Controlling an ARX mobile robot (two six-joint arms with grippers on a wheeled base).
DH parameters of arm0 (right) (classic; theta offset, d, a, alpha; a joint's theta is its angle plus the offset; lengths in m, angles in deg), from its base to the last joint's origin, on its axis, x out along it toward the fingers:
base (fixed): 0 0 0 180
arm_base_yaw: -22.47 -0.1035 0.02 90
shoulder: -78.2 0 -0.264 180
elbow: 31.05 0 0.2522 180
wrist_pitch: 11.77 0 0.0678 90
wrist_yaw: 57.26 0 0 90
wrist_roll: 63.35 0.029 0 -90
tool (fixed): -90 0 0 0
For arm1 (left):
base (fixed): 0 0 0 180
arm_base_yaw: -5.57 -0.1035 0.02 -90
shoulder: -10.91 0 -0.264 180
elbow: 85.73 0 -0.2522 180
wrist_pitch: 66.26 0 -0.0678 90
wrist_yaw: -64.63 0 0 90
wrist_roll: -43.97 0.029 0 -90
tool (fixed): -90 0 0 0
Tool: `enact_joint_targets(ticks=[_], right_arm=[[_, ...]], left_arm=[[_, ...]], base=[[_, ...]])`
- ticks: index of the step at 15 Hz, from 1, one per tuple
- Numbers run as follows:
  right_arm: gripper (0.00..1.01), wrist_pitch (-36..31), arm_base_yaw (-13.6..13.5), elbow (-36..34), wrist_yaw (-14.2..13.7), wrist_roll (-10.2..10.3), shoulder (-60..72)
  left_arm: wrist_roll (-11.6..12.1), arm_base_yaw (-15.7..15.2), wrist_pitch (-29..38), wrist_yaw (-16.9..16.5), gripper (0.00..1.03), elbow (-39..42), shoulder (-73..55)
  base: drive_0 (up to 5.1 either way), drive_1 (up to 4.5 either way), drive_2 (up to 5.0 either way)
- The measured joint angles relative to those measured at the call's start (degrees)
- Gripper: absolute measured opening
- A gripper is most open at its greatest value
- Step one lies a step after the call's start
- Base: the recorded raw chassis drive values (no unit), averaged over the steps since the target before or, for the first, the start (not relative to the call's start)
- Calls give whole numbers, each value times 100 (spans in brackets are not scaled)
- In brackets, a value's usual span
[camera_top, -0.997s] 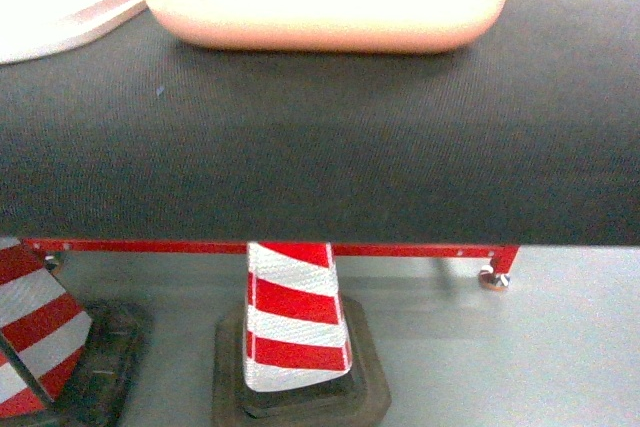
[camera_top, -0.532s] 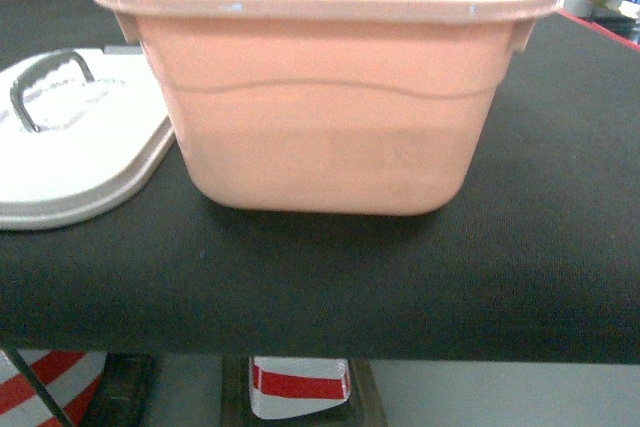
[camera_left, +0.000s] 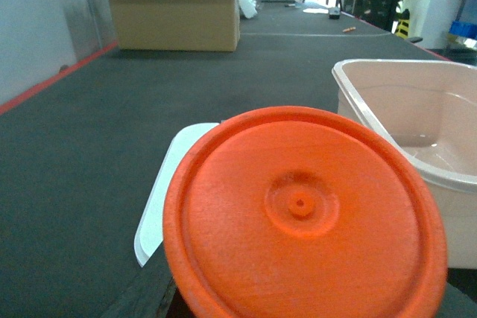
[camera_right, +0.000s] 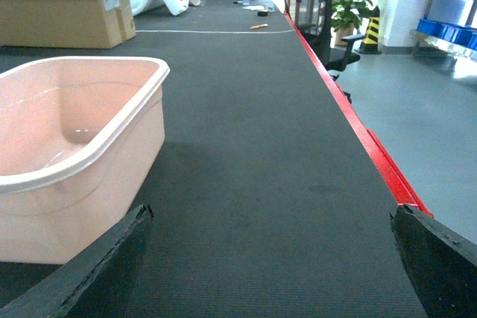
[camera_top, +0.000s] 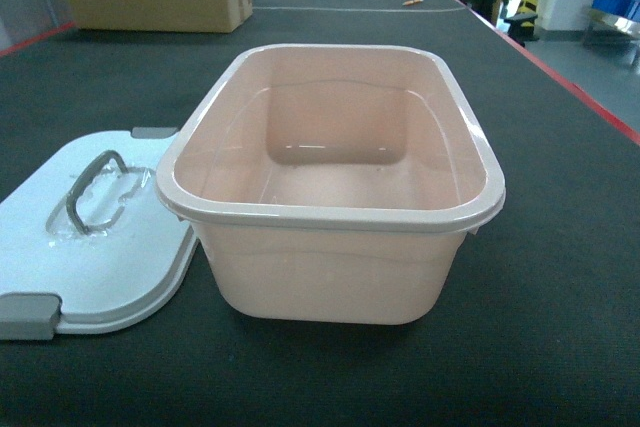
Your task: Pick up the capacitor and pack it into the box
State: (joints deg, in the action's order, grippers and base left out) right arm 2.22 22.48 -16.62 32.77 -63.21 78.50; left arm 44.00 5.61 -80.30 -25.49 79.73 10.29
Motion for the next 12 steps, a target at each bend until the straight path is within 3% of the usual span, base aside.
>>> enact_joint_targets(ticks=[12], right_arm=[[98,4,0,0,-4,0,2]], left_arm=[[0,0,-13,13,44,0,0]], base=[[0,0,0]])
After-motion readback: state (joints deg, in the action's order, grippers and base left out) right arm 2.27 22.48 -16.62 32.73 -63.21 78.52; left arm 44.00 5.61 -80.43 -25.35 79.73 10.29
